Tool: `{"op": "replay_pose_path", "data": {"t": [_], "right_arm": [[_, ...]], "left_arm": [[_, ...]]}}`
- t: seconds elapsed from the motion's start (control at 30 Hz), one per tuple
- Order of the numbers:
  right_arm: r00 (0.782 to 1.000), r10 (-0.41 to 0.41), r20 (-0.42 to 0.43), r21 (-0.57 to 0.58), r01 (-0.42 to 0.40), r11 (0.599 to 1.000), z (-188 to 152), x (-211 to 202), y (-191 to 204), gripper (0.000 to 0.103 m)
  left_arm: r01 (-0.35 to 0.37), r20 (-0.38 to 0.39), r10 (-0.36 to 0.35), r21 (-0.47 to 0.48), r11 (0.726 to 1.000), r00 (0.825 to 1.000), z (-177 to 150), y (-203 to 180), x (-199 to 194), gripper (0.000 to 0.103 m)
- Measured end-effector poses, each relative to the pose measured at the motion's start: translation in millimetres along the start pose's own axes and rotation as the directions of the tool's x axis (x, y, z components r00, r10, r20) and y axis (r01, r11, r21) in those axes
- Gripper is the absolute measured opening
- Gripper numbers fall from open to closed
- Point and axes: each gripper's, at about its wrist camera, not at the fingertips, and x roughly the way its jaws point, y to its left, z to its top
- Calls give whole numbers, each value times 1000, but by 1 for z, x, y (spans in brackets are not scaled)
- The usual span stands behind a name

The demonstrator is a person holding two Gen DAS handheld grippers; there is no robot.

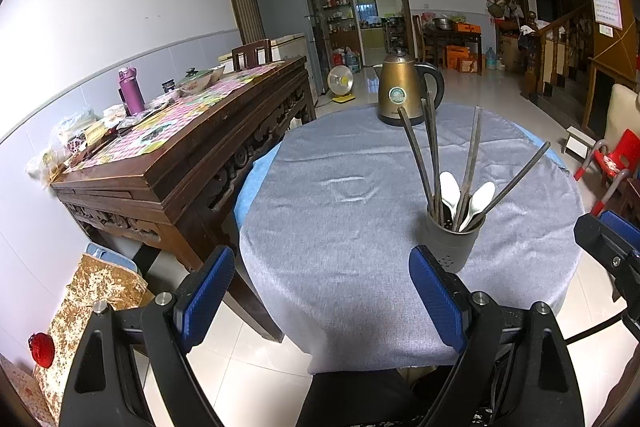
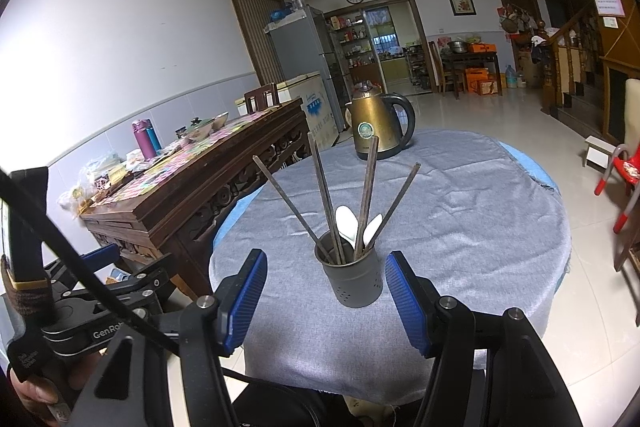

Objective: Organize utensils

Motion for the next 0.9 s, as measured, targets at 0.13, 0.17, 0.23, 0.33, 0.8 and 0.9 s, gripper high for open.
{"op": "replay_pose_path", "data": {"t": [0.13,0.17,0.23,0.33,0.8,0.9], "right_arm": [[1000,0,-2,4,0,1000,0,0,0,65],[1000,-1,-1,5,1,1000,0,0,0,66],[1000,-1,0,6,1,1000,0,0,0,65],[1000,0,-2,4,0,1000,0,0,0,66],[1000,1,-4,6,-1,1000,-1,0,0,66],[1000,1,-4,6,-1,1000,-1,0,0,66]], "left_arm": [[0,-5,0,-2,1000,1000,-1,0,2,89],[0,-5,0,-2,1000,1000,-1,1,1,89],[-1,-5,1,-4,1000,1000,-1,1,1,89],[0,-6,0,-4,1000,1000,-1,1,1,89],[1,-11,-1,-5,1000,1000,-5,3,4,89],[-1,-12,1,-5,1000,1000,-5,4,4,89]]}}
